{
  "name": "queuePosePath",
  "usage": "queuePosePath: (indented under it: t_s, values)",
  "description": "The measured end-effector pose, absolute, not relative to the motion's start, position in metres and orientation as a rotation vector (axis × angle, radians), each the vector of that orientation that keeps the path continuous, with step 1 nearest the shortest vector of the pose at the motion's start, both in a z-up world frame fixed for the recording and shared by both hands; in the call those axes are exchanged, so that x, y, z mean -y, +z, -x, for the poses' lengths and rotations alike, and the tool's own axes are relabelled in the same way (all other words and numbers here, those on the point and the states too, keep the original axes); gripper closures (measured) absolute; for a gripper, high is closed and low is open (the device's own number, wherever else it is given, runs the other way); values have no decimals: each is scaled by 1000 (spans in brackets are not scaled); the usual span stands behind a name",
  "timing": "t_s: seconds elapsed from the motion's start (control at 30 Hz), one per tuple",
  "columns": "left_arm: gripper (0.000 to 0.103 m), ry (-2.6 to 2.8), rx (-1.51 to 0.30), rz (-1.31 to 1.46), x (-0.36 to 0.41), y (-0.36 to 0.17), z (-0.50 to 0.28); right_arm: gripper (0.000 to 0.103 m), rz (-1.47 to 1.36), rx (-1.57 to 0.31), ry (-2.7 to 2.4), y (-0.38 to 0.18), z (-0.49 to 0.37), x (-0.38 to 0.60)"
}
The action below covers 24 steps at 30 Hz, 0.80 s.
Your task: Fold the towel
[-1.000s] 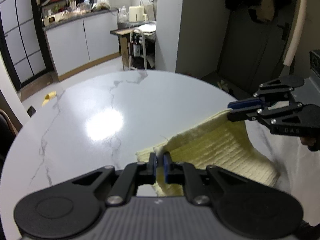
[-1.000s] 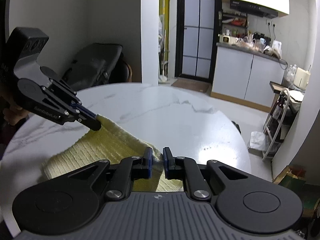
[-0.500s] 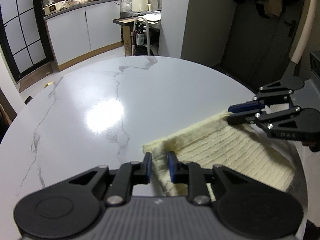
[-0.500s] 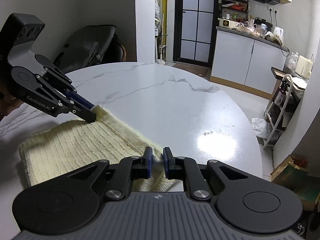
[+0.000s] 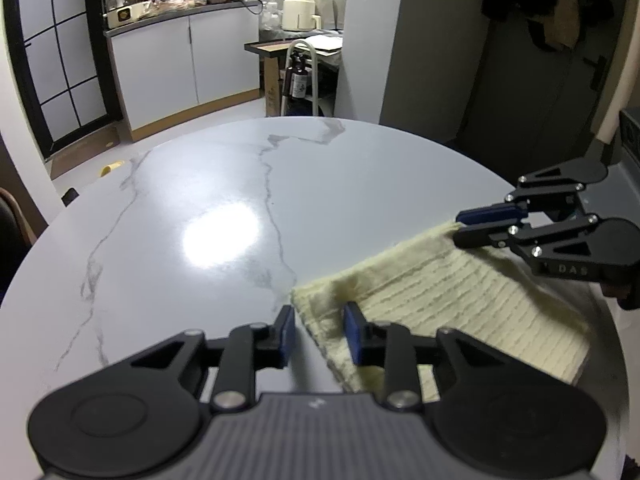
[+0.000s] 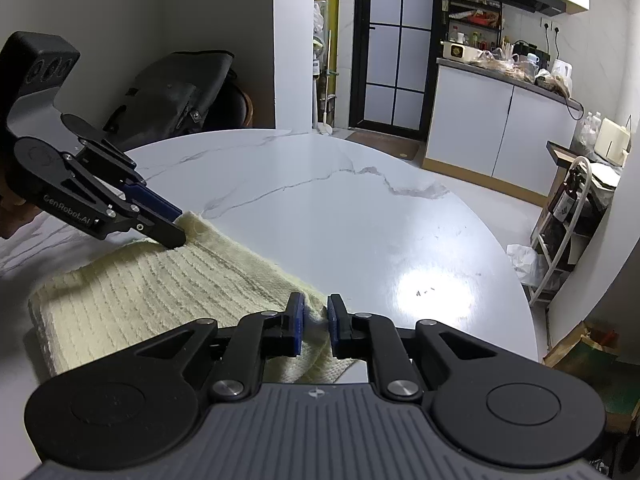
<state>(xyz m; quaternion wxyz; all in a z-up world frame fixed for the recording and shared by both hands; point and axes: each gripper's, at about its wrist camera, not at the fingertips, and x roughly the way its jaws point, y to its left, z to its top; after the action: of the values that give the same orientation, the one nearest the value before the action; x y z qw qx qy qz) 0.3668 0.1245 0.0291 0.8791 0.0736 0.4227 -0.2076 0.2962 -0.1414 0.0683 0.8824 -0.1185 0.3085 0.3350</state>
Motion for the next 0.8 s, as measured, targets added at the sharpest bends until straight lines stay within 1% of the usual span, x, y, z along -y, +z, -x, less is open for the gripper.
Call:
queuePosePath:
  t_s: [0.07,0.13,0.2,0.23,0.27,0.3,0.37,0.47,0.57,0.8]
  values:
    - [69,-417,-880,-151,-126,30,-367,85,238,-653,692,69,-301,139]
    - [65,-410,-871,-157,-125,33,-365,81,222,-661,675,72,-302,139]
    - [50,-415,-854,-158,-125,38,-360,76,211,-662,669,74,-302,139]
    - [47,-416,-843,-157,-125,41,-358,69,198,-653,675,77,-298,140]
    - [42,-416,-824,-159,-125,46,-353,65,190,-645,679,80,-294,141]
    - [39,-415,-809,-161,-124,50,-348,63,196,-640,678,83,-290,141]
    - [36,-407,-790,-167,-122,57,-342,54,208,-629,673,88,-282,141]
    - [30,-404,-748,-181,-118,66,-329,47,216,-606,675,96,-264,144]
    - [28,-418,-737,-193,-113,66,-321,43,219,-593,679,101,-252,146]
    - [29,-432,-741,-225,-107,50,-291,43,198,-549,720,104,-215,154]
